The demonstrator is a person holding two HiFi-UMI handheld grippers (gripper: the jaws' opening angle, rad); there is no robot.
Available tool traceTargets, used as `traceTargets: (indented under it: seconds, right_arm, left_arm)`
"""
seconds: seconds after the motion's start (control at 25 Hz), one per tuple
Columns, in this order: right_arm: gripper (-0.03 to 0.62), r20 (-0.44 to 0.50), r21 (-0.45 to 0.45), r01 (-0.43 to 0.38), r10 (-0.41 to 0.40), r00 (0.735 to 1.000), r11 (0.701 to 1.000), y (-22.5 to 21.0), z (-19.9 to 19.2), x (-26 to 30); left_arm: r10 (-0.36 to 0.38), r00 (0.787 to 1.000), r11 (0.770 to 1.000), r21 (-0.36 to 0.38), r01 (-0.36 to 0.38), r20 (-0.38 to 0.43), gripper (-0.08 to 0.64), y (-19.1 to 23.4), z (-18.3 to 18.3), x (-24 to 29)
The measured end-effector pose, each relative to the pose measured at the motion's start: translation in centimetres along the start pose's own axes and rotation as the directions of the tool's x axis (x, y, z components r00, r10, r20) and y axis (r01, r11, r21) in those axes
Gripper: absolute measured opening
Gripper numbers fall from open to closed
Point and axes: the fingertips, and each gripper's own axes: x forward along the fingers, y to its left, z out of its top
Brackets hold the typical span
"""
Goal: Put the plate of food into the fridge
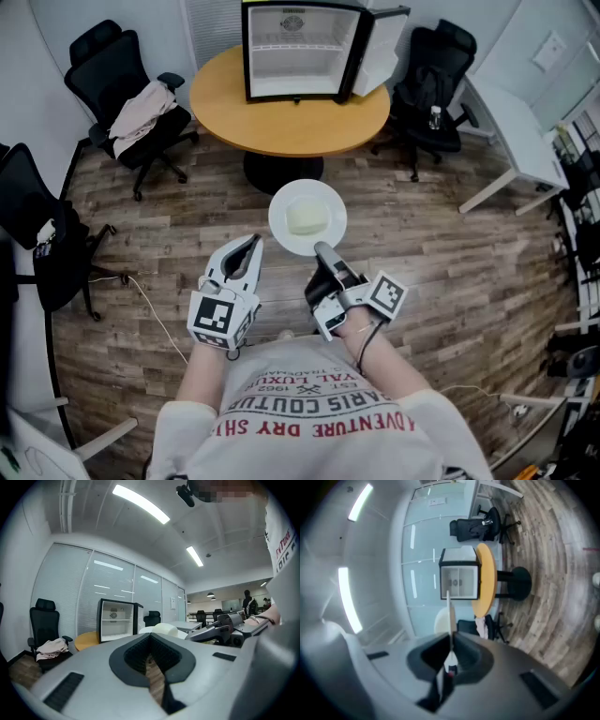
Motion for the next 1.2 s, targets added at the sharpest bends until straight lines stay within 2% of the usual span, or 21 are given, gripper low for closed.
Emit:
traceTargets:
  seconds: [0.64,0.76,0.96,1.2]
  right_arm:
    - [0.040,0.001,0.003,0.025,-0.025,1.000,1.000,-0.7,-0.1,0.1]
    - [0.040,-0.012,0.008,0.031,-0.031,0.999,0.999,-0.8,0.2,0.9]
    - [0.040,-0.029,0.027,0.029,-0.029,0.999,0.999,-1.7,1.4,2.1]
    - [0.040,-0.066,0.038,0.038,-0.035,0.997,0.999,-2.2,5.7,5.4]
  left_arm:
    - [-0.017,1.000,1.000,0.008,0.017,0.004,0.029,-0.4,0.1,-0.2]
    - [-0.002,1.000,1.000,-0.005,0.002,0.014,0.029,0.3,0.6,0.1]
    - [0.026,1.000,1.000,0.004,-0.026,0.003,0.029,1.1,0.0,1.4]
    - [0.071,0.997,0.997,0.013,-0.070,-0.025,0.029,2.2,0.1,6.5]
